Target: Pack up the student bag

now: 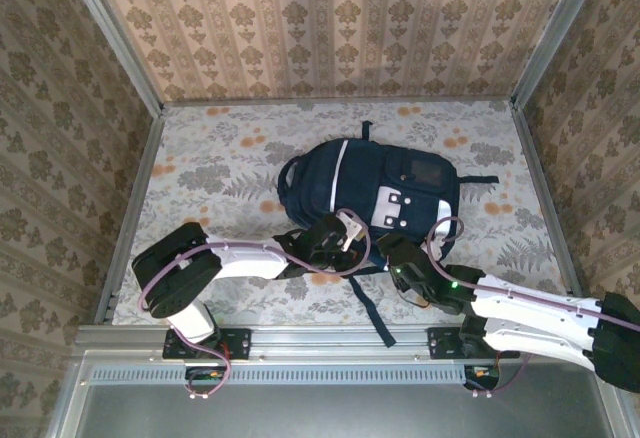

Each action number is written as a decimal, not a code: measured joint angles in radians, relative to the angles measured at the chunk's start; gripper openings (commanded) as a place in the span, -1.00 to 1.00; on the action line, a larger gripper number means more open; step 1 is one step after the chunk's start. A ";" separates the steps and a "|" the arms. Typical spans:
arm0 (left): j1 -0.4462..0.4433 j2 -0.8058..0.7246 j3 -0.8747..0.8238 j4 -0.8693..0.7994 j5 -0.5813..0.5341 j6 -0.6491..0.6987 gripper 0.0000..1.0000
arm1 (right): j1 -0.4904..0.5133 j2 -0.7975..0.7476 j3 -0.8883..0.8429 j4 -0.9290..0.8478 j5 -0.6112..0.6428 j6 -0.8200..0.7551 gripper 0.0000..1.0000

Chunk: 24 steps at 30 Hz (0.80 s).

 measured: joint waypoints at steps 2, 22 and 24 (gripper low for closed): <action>0.000 0.000 0.000 -0.005 -0.004 0.000 -1.00 | -0.003 0.010 -0.001 0.014 0.003 0.000 0.26; 0.138 0.139 0.219 -0.070 0.099 0.008 -1.00 | -0.058 -0.156 -0.021 0.007 0.024 -0.029 0.27; 0.160 0.167 0.251 -0.070 0.111 0.008 -1.00 | -0.111 -0.154 -0.028 0.014 0.003 -0.039 0.27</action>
